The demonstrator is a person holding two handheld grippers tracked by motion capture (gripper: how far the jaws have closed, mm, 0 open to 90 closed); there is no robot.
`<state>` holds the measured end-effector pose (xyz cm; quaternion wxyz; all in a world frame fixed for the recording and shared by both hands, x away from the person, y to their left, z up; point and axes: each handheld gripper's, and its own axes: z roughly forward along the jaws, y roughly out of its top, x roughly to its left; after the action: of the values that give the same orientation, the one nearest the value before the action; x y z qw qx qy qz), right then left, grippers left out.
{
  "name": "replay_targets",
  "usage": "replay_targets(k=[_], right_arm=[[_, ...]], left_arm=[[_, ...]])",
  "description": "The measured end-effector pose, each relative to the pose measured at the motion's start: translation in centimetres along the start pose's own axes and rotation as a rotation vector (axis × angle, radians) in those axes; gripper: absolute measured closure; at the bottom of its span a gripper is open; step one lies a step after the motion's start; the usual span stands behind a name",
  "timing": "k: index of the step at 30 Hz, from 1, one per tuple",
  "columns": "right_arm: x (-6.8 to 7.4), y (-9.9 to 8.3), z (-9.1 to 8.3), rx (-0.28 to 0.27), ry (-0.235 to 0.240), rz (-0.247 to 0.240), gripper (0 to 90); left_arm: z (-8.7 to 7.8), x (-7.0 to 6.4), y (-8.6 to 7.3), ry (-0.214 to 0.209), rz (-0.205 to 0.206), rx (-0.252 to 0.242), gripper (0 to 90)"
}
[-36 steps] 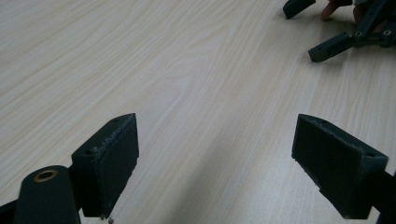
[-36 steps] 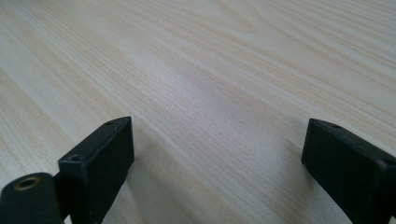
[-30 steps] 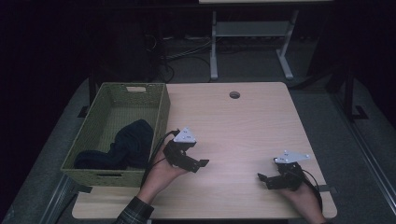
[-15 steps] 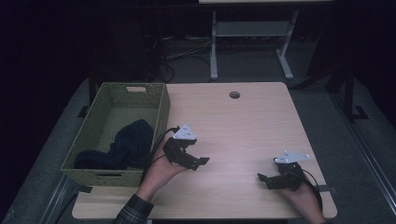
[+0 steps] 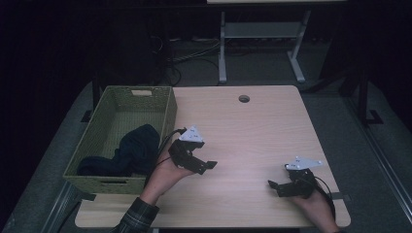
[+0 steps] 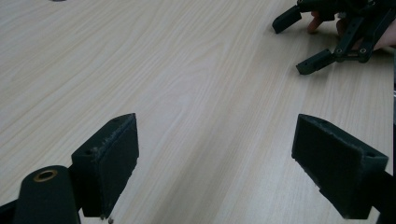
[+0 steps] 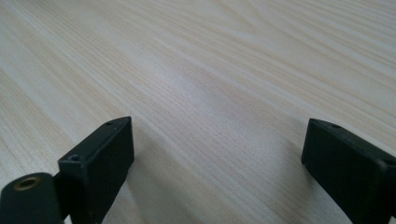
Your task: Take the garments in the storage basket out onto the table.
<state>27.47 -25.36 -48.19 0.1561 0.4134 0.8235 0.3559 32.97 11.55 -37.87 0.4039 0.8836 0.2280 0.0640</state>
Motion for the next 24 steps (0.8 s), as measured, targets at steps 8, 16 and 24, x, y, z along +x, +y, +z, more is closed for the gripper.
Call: replay_targets(k=[8, 16, 24], right_arm=[[0.0, 0.0, 0.0, 0.0, -0.001, -0.001, 8.9], [0.0, 0.0, 0.0, 0.0, 0.0, 0.0, 8.9], [0.0, 0.0, 0.0, -0.001, -0.002, 0.0, 8.9]], left_arm=[[-0.7, 0.3, 0.6, 0.007, -0.005, 0.013, 14.4], [-1.6, 0.7, 1.1, 0.003, -0.011, 0.036, 14.4], [-2.5, 1.1, 1.4, 0.006, -0.02, 0.053, 14.4]])
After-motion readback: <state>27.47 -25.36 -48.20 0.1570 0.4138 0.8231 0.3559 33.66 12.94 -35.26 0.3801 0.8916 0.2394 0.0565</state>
